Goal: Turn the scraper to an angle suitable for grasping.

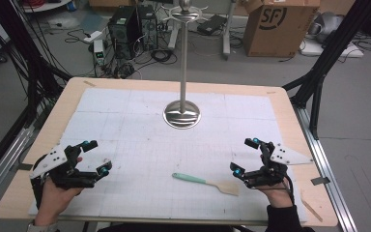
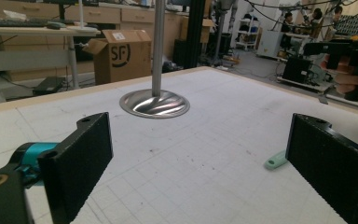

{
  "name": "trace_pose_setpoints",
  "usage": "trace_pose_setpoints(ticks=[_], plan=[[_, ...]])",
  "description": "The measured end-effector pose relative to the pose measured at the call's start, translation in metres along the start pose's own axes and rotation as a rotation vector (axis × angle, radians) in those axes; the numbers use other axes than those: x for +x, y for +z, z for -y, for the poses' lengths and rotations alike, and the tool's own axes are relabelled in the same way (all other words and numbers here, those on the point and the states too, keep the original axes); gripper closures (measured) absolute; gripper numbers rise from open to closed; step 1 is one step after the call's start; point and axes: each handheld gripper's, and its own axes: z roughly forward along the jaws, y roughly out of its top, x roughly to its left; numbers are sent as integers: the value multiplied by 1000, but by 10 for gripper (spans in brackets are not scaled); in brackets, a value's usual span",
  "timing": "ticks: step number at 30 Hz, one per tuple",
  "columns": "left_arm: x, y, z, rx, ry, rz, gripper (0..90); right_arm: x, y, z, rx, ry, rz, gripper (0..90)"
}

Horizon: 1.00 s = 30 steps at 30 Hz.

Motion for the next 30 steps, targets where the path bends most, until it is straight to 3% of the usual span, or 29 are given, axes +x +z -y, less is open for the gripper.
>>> trace_pose_setpoints(ticks=[13, 21, 22, 23, 24, 25, 26, 27, 28, 30], plan=[[0, 1, 1, 15, -3, -3, 79, 3, 10, 4, 51, 10, 0, 4], [0, 1, 2, 24, -2, -6, 80, 8, 16, 6, 109, 15, -125, 445], [0, 1, 2, 24, 3, -9, 80, 8, 16, 6, 109, 15, -125, 445], [-1, 1, 2, 23, 4, -9, 82, 10, 18, 8, 130, 16, -149, 557], [-1, 2, 2, 20, 5, -11, 82, 10, 18, 8, 130, 16, -149, 557], [-1, 2, 1, 21, 6, -12, 82, 11, 21, 10, 143, 29, -165, 653], [-1, 2, 1, 19, 7, -14, 82, 11, 22, 11, 150, 40, -171, 708], [-1, 2, 1, 19, 7, -14, 82, 11, 22, 11, 150, 40, -171, 708], [-1, 1, 1, 16, 3, -13, 82, 11, 24, 14, 169, 50, -179, 813], [-1, 1, 1, 18, 3, -14, 82, 11, 26, 16, 183, 51, -182, 894]])
